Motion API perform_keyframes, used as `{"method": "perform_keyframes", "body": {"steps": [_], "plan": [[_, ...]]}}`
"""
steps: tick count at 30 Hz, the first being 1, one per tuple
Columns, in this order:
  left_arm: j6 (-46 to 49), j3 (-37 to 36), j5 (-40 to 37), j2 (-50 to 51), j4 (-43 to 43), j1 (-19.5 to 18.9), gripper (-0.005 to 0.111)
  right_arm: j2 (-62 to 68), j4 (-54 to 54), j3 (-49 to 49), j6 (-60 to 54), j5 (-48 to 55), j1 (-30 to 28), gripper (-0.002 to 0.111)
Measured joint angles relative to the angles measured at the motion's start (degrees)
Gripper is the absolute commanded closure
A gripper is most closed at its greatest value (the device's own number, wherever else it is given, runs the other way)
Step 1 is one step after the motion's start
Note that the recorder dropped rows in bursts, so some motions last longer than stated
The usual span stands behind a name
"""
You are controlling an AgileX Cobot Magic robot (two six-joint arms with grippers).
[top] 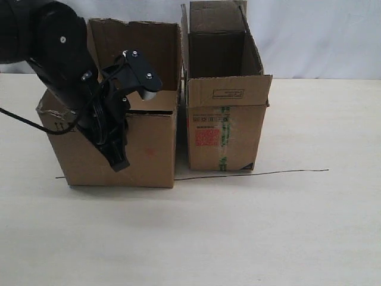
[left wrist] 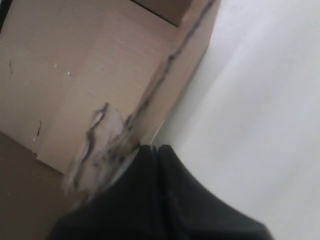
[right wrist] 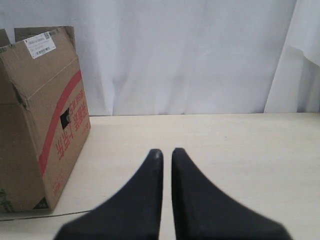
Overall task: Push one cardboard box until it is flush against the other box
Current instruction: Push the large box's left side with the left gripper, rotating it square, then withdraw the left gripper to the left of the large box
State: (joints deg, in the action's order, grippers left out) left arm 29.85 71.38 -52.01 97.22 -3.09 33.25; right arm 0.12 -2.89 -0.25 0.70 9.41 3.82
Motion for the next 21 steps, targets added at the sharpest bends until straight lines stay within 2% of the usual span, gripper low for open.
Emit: {"method": "perform_keyframes", "body": {"steps": [12,21], "plan": [[2.83,0.0,8.96,1.68,-1.81,0.0,0.107,0.0,0.0,0.0,0.0,0.0,0.0,0.103],[3.25,0.0,6.87,0.75,-2.25,0.0,0.107,0.0,0.0,0.0,0.0,0.0,0.0,0.103]]}}
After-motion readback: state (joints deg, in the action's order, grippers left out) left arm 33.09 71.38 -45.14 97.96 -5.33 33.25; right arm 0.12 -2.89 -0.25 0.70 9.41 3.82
